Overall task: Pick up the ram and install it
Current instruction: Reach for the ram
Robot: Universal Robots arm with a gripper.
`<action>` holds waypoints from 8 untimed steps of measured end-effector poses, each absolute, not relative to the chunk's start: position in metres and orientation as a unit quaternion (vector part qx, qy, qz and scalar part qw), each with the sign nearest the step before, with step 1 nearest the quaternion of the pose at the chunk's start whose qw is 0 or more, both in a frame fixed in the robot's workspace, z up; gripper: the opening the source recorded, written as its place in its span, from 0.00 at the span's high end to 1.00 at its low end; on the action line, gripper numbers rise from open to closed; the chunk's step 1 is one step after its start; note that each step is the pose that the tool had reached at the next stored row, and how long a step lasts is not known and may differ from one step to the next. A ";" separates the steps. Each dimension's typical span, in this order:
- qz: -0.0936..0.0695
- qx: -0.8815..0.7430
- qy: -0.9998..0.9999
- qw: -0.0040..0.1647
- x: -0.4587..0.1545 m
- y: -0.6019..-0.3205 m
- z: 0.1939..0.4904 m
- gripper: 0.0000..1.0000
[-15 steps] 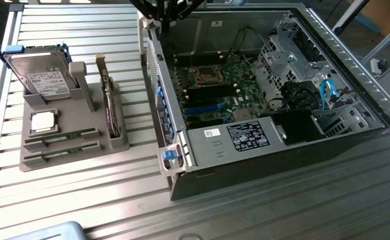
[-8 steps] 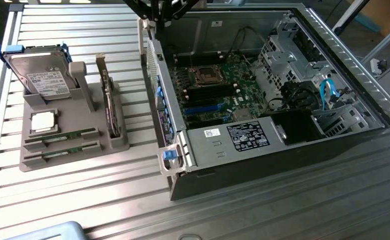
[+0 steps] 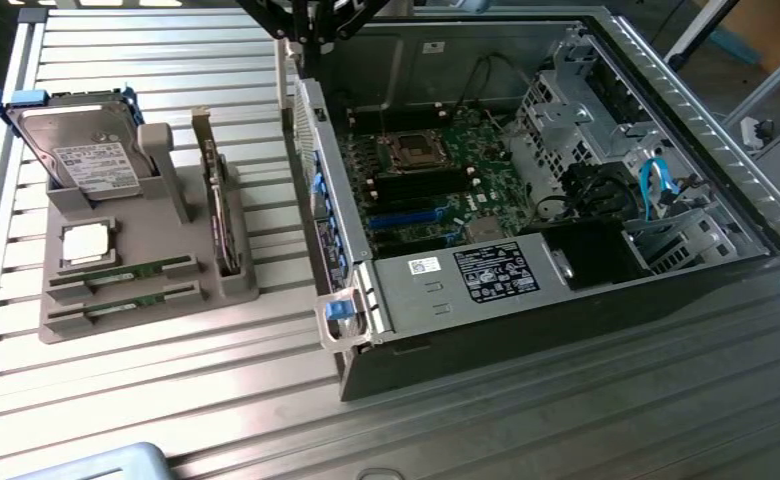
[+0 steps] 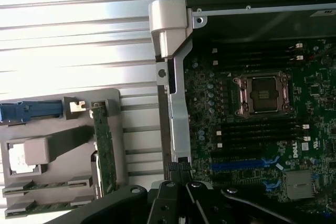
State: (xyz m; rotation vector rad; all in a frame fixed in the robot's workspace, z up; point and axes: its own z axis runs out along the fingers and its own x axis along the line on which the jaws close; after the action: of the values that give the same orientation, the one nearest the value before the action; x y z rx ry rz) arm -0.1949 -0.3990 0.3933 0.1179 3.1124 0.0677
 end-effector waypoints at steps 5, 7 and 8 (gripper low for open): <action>0.022 0.038 0.999 0.013 -0.200 -0.399 0.393 0.90; 0.022 0.038 0.999 0.013 -0.202 -0.399 0.393 0.90; 0.022 0.038 0.999 0.013 -0.203 -0.399 0.393 0.90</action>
State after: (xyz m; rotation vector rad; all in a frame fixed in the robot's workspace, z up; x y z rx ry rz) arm -0.2034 -0.3990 0.3933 0.1181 3.1125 0.0675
